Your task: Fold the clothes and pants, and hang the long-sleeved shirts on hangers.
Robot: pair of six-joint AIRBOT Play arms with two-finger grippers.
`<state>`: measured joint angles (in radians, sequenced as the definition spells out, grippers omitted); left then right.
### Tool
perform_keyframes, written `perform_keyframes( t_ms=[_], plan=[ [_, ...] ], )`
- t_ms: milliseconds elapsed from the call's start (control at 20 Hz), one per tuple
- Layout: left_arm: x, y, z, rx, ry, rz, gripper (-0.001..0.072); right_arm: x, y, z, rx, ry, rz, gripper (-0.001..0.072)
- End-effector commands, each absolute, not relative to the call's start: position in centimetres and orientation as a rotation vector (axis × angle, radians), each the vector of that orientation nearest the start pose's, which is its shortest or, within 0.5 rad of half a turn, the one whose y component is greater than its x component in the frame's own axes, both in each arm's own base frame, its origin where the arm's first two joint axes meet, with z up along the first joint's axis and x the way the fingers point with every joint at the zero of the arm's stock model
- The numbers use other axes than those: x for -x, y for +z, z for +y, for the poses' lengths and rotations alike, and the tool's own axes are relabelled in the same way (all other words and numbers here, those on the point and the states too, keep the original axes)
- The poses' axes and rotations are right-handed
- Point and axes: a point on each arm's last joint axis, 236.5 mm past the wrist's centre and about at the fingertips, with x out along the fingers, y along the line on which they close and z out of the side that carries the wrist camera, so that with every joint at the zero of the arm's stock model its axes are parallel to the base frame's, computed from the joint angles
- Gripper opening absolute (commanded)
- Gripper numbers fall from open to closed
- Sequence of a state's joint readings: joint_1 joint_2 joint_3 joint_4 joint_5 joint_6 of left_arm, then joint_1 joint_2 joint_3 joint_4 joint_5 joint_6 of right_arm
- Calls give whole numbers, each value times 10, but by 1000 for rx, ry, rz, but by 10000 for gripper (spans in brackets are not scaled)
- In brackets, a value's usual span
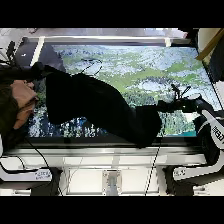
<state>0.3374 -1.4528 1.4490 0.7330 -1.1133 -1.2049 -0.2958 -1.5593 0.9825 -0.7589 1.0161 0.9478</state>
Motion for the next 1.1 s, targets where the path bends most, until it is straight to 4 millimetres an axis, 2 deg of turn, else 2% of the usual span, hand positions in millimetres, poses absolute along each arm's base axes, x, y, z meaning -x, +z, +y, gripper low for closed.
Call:
perform_keyframes(
  t_ms=[0,100,150,200,250,350,450,550,700,800,900,1050],
  plan=[
    [-485,131,32,561,-261,800,18,-420,-46,15,-543,401,1135,6],
    [-465,131,75,474,-91,834,18,-442,-1,-23,-559,327,1027,6],
    [-449,131,100,415,20,862,18,-451,19,-44,-575,279,975,6],
    [-435,132,116,370,100,886,18,-458,37,-61,-593,236,931,5],
    [-422,133,123,339,141,904,18,-466,49,-75,-612,196,894,5],
    [-400,123,110,337,129,955,18,-488,66,-90,-630,119,805,5],
    [-376,100,105,333,144,1012,18,-512,80,-103,-669,27,700,5],
    [-349,74,116,357,232,1038,18,-534,93,-119,-731,-51,610,4],
    [-316,50,143,454,397,981,18,-557,108,-136,-804,-92,542,4],
    [-307,47,150,493,434,941,19,-570,113,-136,-826,-88,529,4],
    [-311,50,149,510,432,911,18,-581,103,-129,-839,-83,541,4],
    [-314,54,160,539,476,865,19,-596,75,-132,-998,-160,536,4]
  ],
)
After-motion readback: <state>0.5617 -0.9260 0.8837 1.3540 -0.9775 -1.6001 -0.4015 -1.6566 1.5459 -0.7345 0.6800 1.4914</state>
